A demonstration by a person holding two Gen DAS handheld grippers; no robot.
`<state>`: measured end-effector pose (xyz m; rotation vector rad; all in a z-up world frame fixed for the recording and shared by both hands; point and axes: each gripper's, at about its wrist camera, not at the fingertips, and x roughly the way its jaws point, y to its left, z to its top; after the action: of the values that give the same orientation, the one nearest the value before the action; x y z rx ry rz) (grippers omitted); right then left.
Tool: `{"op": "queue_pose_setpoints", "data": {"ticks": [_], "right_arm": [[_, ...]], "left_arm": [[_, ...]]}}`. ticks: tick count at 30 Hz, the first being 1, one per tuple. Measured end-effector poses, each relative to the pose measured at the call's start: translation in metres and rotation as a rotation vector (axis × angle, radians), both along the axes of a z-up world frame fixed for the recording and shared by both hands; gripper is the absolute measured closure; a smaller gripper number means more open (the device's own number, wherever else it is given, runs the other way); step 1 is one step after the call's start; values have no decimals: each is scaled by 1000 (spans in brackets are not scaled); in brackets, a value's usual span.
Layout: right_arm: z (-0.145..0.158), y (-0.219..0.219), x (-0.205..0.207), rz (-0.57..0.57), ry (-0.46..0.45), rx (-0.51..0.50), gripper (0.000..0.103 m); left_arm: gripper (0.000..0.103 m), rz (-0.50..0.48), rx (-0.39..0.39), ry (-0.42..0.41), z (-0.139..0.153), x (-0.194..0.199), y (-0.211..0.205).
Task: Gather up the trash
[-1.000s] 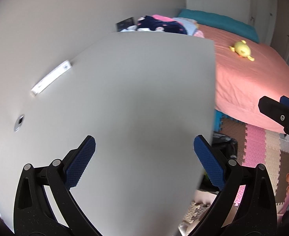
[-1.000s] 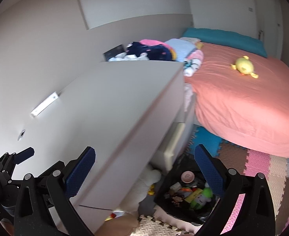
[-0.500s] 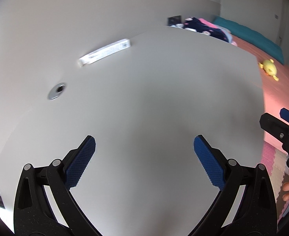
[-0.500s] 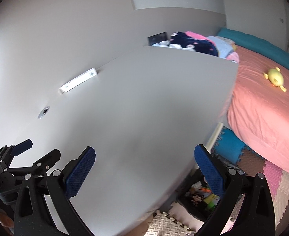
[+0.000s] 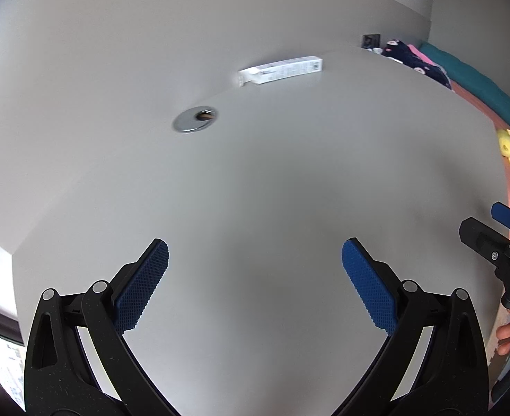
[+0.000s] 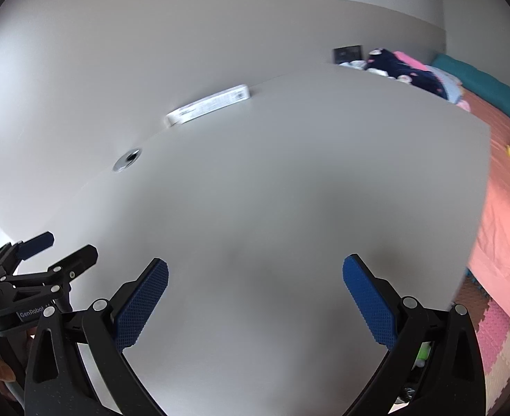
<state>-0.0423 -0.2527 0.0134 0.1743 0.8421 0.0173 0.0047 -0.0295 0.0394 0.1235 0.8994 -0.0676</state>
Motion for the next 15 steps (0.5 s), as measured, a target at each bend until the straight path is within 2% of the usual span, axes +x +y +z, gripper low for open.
{"op": "queue_pose_setpoints", "data": {"ticks": [7, 15], "right_arm": [[-16, 43, 10, 64, 42, -10, 3], [-29, 74, 24, 104, 71, -33, 3]], "left_arm": [[6, 72, -20, 14, -13, -3, 39], [6, 114, -27, 29, -30, 2, 58]]}}
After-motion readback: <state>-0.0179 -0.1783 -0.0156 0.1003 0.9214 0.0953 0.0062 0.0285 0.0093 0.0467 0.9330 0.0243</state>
